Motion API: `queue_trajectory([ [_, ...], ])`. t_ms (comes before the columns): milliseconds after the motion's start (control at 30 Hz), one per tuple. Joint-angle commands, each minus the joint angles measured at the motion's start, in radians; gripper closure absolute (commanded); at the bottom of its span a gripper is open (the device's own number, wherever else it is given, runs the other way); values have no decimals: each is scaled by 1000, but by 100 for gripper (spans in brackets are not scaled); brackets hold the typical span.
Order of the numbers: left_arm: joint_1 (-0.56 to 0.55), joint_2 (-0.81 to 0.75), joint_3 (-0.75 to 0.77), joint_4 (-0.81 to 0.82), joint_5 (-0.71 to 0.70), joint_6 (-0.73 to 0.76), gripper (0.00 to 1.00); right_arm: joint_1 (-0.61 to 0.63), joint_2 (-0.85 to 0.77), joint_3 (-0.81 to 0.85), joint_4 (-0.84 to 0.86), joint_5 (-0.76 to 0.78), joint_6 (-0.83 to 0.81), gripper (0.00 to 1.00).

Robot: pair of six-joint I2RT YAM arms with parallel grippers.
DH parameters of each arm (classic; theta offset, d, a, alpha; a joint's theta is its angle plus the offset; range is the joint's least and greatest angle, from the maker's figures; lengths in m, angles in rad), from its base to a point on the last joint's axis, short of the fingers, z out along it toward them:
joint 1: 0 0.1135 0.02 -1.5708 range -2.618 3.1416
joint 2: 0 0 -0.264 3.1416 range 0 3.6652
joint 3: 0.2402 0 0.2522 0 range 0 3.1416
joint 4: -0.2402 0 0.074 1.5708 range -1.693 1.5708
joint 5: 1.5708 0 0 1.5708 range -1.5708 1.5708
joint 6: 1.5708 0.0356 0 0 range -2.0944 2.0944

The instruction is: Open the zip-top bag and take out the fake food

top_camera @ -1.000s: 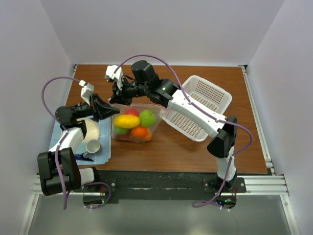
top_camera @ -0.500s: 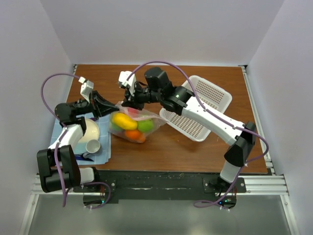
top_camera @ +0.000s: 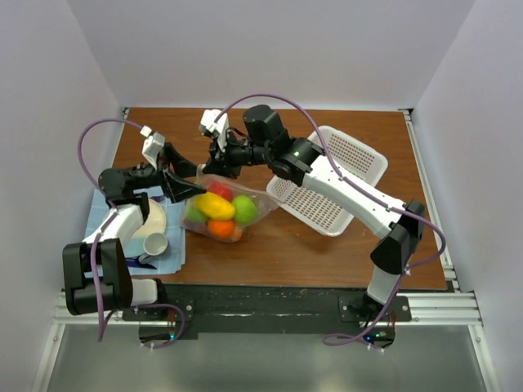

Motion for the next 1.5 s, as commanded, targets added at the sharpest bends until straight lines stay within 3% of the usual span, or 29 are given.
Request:
queue_trajectory([
  [0, -14, -8, 70, 569, 49, 8, 24, 2, 18, 77, -10, -56, 45, 100],
  [133, -12, 15, 133, 571, 52, 14, 25, 3, 35, 102, -30, -67, 45, 100],
  [233, -14, 29, 160, 574, 74, 27, 33, 3, 37, 110, -39, -65, 44, 100],
  [267, -14, 31, 163, 577, 80, 30, 47, 3, 37, 111, -40, -64, 44, 100],
  [333, -12, 35, 164, 589, 94, 33, 66, 3, 35, 113, -40, -64, 41, 100],
  [367, -14, 37, 164, 591, 97, 33, 84, 3, 35, 114, -43, -62, 41, 100],
  [433, -14, 34, 159, 591, 114, 40, 100, 3, 37, 117, -49, -53, 31, 100],
  [733, -11, 28, 170, 592, 108, 37, 100, 3, 37, 104, -73, -38, 10, 100],
  [1033, 80, 41, 309, 594, 74, -36, 100, -15, -49, -56, -63, 77, -44, 92],
  [1300, 185, 35, 317, 594, 72, -53, 100, -75, -124, -154, -37, 134, -47, 90],
  [1467, 221, 49, 321, 594, 48, -44, 100, -132, -230, -297, 21, 168, -30, 91],
])
